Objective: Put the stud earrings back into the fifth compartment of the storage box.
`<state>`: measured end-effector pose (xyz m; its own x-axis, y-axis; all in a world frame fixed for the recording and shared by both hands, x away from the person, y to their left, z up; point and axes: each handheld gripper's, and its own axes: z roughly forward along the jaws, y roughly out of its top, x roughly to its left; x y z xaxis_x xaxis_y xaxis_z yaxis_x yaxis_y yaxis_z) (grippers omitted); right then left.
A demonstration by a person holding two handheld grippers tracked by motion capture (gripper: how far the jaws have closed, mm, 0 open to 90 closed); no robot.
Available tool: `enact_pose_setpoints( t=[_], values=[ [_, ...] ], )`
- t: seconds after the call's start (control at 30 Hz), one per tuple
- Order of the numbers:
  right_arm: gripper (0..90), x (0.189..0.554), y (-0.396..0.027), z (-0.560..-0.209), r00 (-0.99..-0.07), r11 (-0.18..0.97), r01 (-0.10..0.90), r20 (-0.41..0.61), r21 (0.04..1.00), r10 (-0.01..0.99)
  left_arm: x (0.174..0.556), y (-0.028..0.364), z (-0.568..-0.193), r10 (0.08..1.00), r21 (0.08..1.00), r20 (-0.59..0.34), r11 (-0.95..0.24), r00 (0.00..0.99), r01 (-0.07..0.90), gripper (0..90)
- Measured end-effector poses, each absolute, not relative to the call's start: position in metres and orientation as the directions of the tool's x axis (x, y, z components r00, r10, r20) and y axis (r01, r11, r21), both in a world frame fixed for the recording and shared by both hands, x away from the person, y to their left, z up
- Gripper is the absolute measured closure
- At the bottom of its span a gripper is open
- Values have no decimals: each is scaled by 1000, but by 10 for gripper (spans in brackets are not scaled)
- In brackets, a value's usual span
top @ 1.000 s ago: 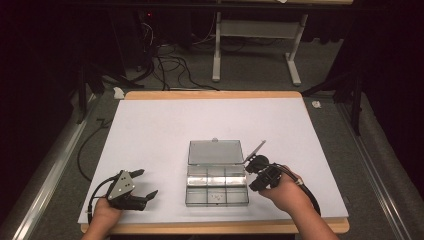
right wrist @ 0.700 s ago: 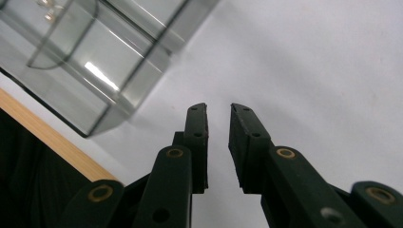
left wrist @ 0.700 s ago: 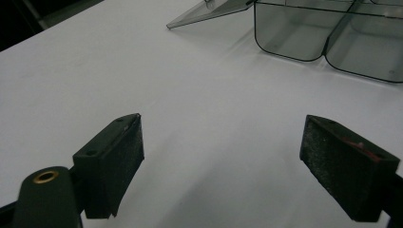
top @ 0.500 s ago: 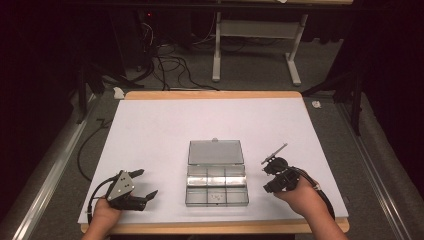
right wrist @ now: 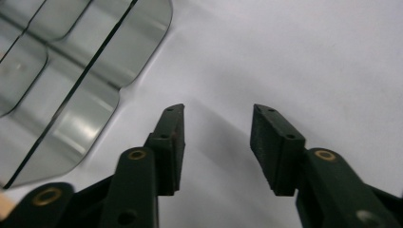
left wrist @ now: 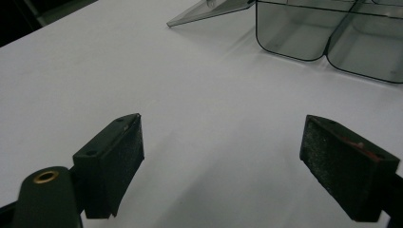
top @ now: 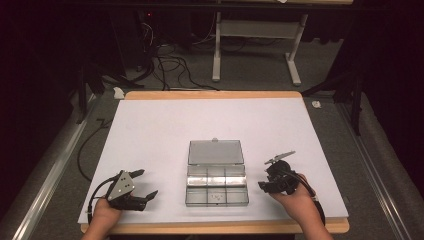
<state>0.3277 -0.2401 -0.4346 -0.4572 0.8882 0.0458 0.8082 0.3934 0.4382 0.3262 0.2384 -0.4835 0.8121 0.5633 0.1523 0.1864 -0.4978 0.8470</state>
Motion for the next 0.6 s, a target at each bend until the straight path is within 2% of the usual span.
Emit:
enact_pose_setpoints(
  t=[0.03, 0.1, 0.13, 0.23, 0.33, 0.37, 0.4, 0.47, 0.6],
  values=[
    [533, 328, -240, -435, -457, 393, 808, 46, 438, 888, 326, 238, -483, 563, 847, 152, -498, 812, 186, 151],
    [491, 324, -244, -443, -425, 345, 786, 44, 513, 904, 325, 238, -484, 558, 846, 167, -504, 813, 173, 150],
    [491, 324, -244, -443, -425, 345, 786, 44, 513, 904, 325, 238, -484, 558, 846, 167, -504, 813, 173, 150],
    [470, 318, -248, -449, -397, 305, 740, 23, 599, 917, 326, 238, -484, 562, 844, 160, -504, 811, 183, 151],
    [463, 302, -255, -461, -348, 221, 648, 25, 729, 937, 325, 238, -484, 560, 847, 168, -503, 811, 172, 150],
    [408, 302, -256, -463, -336, 219, 668, 25, 711, 942, 325, 238, -484, 562, 846, 165, -503, 810, 177, 150],
    [389, 302, -255, -463, -336, 235, 678, 9, 696, 942, 325, 238, -484, 562, 846, 165, -503, 810, 177, 151],
    [425, 298, -257, -466, -346, 254, 657, -15, 710, 938, 326, 238, -484, 566, 843, 161, -505, 809, 186, 150],
    [416, 300, -260, -469, -341, 217, 672, 36, 708, 940, 326, 236, -484, 565, 837, 167, -515, 808, 187, 150]
  ],
)
